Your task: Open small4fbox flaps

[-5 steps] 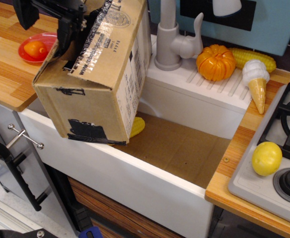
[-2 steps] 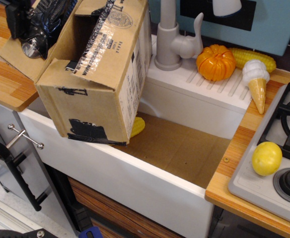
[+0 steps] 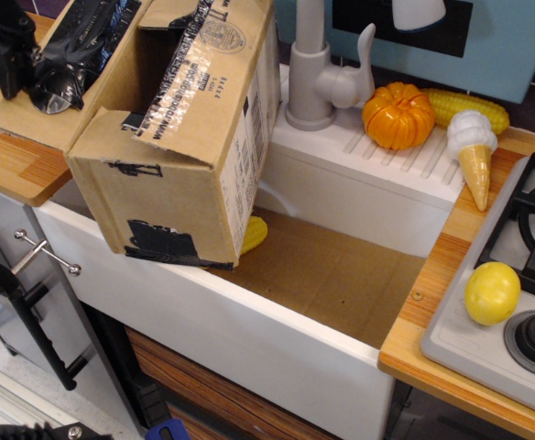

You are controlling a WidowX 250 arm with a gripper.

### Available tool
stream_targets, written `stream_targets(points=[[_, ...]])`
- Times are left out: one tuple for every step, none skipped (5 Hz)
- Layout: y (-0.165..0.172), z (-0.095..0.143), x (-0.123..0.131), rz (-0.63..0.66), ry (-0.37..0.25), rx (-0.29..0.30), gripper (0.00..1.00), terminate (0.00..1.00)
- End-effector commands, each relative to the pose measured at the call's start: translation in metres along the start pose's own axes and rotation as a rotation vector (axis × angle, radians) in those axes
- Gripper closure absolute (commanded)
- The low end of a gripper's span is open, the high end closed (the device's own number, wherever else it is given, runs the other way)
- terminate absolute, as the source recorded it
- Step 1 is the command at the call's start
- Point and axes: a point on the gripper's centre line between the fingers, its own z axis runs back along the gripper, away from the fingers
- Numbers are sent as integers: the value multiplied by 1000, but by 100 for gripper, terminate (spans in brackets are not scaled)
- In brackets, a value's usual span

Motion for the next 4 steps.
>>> stream_targets(points=[[1,-4,2,-11,-66,-17,0,0],[-4,-10,2,-14,-85,-26,0,0],[-11,-17,1,-16,-115,-52,0,0],[-12,-19,0,-24,-135,-62,0,100]])
